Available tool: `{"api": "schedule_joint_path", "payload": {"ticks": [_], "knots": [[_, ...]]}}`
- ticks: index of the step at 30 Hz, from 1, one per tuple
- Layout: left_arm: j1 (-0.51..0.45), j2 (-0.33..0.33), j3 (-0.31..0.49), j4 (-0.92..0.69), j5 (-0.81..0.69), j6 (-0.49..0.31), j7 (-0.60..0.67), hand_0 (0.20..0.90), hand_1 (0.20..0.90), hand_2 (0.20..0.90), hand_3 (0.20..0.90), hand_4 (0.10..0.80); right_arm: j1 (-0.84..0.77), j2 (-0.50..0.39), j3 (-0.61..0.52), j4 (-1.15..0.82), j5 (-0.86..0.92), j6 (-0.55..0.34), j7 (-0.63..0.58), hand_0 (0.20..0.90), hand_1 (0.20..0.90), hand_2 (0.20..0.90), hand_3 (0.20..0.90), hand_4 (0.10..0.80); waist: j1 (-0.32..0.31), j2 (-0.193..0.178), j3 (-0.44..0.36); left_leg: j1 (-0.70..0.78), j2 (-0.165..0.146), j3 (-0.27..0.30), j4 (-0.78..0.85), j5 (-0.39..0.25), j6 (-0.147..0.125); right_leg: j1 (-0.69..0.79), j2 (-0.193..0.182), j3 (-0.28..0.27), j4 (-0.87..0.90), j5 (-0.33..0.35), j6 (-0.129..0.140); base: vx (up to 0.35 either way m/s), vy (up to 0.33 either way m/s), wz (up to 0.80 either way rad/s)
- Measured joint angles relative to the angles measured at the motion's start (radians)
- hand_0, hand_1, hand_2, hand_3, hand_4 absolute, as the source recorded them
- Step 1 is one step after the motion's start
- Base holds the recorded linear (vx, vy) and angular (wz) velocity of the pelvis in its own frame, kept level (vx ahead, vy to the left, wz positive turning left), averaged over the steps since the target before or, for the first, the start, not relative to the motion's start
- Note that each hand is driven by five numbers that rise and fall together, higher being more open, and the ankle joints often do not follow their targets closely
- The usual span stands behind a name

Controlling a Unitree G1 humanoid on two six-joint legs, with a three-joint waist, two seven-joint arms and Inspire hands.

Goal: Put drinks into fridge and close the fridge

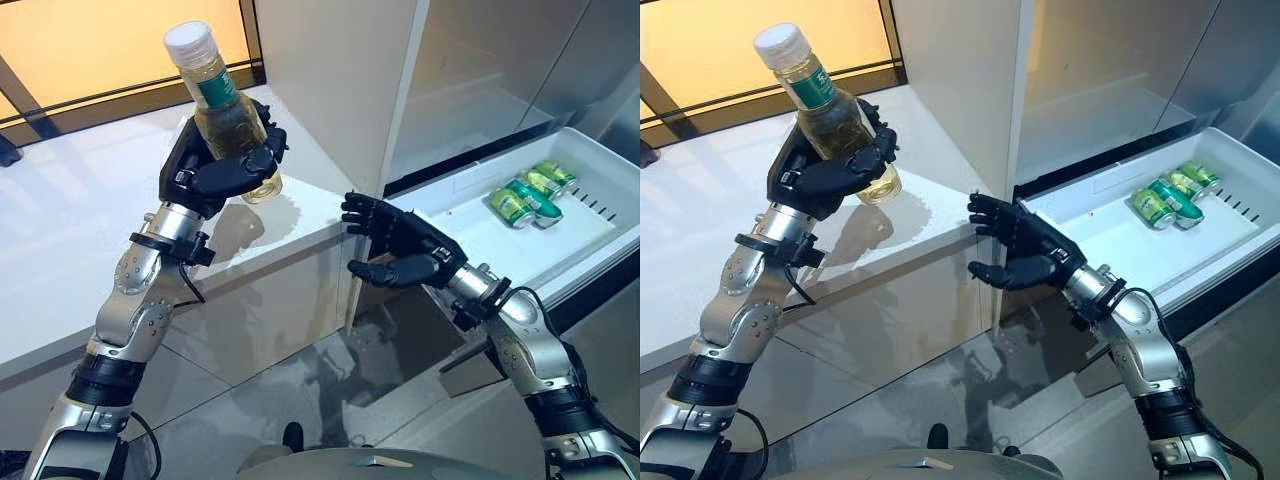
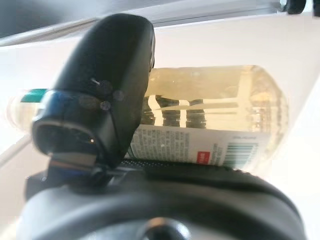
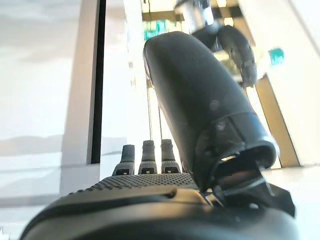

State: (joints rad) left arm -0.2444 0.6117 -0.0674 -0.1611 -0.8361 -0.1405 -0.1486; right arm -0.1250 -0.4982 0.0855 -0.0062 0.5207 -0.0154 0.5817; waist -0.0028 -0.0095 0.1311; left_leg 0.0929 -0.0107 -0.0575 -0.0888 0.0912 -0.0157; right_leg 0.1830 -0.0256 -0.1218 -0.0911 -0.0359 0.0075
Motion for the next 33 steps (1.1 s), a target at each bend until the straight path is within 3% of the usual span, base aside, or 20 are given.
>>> {"api": "schedule_joint_path", "payload": {"ticks": [9,19,33], "knots": [[-0.004,-0.02,-0.033,0.0,0.0,0.0,-0.108,0.3,0.3,0.3,0.2,0.1,-0.092,-0.006,0.107,0.0,0.018,0.105,-0.04,0.9,0.9,0.9,0.9,0.8,0.003,-0.006,0.005,0.0,0.0,-0.003,0.0,0.0,0.0,0.003,0.0,-0.003,0.0,0.0,0.0,0.0,0.0,0.0],[-0.019,-0.019,-0.107,0.0,0.013,0.001,-0.143,0.3,0.3,0.3,0.2,0.1,-0.224,-0.009,0.195,0.0,0.071,0.139,-0.099,0.9,0.9,0.9,0.9,0.8,0.009,-0.007,0.005,0.001,-0.001,-0.008,0.0,0.0,0.0,0.008,0.0,-0.009,0.0,0.0,0.0,0.0,0.0,0.0],[-0.081,0.032,-0.175,0.0,0.131,0.001,-0.205,0.3,0.3,0.3,0.2,0.1,-0.289,-0.006,0.256,0.001,0.127,0.206,-0.096,0.9,0.9,0.9,0.9,0.8,0.03,-0.007,0.005,0.001,-0.007,-0.017,0.0,0.002,0.003,0.014,-0.003,-0.023,0.0,-0.001,0.002,0.004,-0.001,0.02]]}}
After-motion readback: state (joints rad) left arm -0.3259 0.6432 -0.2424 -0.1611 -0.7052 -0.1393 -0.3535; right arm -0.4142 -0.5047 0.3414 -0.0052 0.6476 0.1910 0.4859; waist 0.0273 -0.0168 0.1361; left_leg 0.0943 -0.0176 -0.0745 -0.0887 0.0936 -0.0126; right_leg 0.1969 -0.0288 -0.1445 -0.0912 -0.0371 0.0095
